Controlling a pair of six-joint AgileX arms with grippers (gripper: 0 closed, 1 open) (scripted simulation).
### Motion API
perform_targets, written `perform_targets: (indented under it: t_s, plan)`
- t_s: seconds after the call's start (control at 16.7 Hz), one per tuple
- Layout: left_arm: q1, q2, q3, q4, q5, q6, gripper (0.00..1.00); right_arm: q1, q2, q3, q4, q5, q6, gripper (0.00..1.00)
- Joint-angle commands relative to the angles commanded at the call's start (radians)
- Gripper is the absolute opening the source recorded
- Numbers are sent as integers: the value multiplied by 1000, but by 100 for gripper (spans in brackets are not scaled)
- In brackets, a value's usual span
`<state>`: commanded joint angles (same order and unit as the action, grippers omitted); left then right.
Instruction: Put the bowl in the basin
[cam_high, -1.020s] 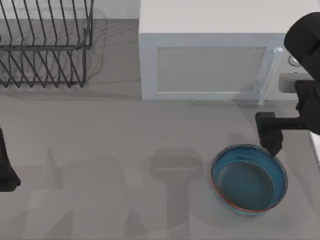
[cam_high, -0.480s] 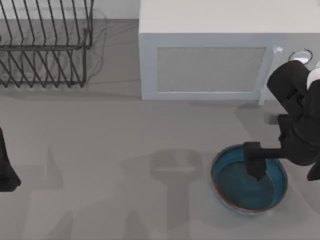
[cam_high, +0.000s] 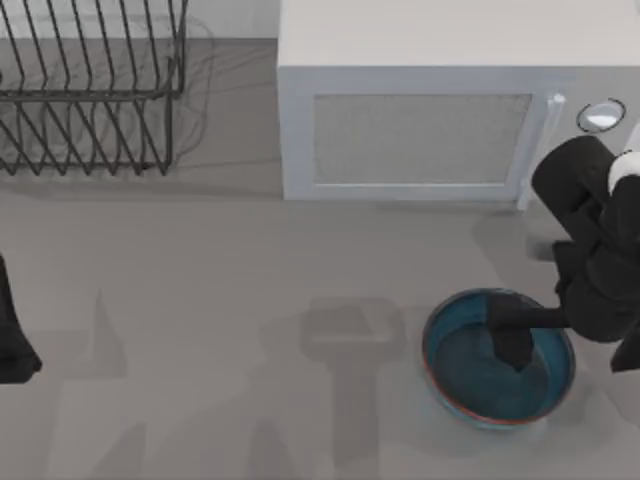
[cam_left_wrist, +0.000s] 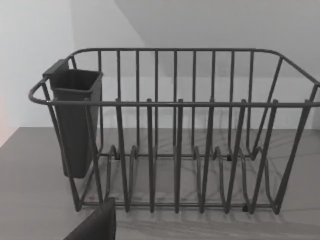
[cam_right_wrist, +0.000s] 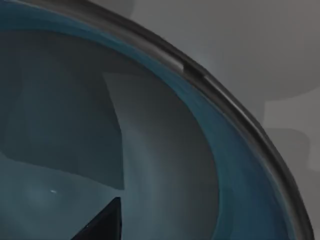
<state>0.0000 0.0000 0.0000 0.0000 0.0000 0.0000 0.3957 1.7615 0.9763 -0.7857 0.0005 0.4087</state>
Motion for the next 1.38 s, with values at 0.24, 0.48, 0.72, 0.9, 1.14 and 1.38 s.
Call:
perform_targets:
  t_s: [0.24,0.48,0.72,0.9,1.14,1.38]
  plan:
    - [0,0,0,0,0,0,100,0,0,0,0,0,0,55]
    - [0,0,0,0,0,0,100,0,0,0,0,0,0,25]
    - [0,0,0,0,0,0,100,0,0,0,0,0,0,0]
    - [0,0,0,0,0,0,100,0,0,0,0,0,0,0]
    - [0,0,0,0,0,0,100,0,0,0,0,0,0,0]
    - [0,0,0,0,0,0,100,1,-7,38,-40,1,0,0]
